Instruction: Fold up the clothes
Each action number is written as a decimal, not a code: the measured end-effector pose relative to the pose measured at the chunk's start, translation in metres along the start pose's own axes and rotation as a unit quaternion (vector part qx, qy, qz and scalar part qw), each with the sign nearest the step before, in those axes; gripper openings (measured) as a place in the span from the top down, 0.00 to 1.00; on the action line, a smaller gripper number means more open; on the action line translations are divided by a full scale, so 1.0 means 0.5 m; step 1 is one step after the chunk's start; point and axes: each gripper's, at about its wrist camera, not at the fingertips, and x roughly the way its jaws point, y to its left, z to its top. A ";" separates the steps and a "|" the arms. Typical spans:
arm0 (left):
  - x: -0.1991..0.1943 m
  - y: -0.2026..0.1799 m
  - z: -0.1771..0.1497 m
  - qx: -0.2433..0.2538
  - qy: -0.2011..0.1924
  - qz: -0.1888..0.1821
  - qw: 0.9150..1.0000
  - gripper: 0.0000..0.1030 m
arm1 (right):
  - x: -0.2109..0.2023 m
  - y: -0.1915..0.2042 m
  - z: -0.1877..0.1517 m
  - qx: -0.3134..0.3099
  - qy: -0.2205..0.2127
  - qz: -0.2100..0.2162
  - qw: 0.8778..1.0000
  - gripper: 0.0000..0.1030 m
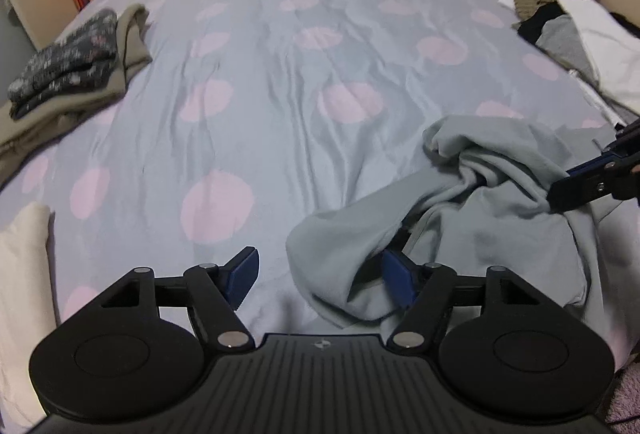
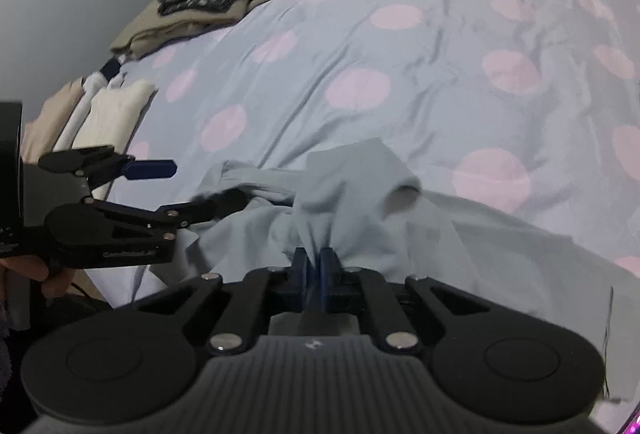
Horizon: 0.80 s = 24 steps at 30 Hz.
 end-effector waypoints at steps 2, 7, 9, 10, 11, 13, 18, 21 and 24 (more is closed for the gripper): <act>-0.012 -0.005 0.008 0.003 -0.010 -0.007 1.000 0.34 | -0.026 -0.016 -0.010 0.003 0.003 -0.017 1.000 0.94; -0.040 -0.020 0.025 0.016 -0.035 -0.020 0.999 0.34 | -0.093 -0.064 -0.038 -0.002 0.018 -0.077 0.997 0.96; -0.047 -0.026 0.033 0.024 -0.043 -0.024 0.999 0.34 | -0.121 -0.094 -0.057 -0.003 0.029 -0.103 0.994 0.96; -0.051 -0.029 0.037 0.030 -0.046 -0.027 0.998 0.33 | -0.135 -0.110 -0.067 -0.001 0.035 -0.118 0.992 0.96; -0.055 -0.032 0.040 0.037 -0.048 -0.030 0.998 0.33 | -0.149 -0.129 -0.080 0.003 0.040 -0.136 0.990 0.96; -0.063 -0.039 0.048 0.055 -0.052 -0.029 0.997 0.32 | -0.170 -0.166 -0.101 0.010 0.051 -0.172 0.984 0.96; -0.059 -0.040 0.069 0.072 -0.044 -0.031 0.996 0.32 | -0.186 -0.261 -0.145 0.053 0.081 -0.214 0.972 0.98; -0.034 -0.042 0.079 0.079 -0.032 -0.040 0.996 0.32 | -0.185 -0.292 -0.159 0.081 0.090 -0.200 0.972 0.97; -0.003 -0.049 0.086 0.096 -0.023 -0.042 0.994 0.33 | -0.206 -0.286 -0.157 0.077 0.070 -0.191 0.976 0.92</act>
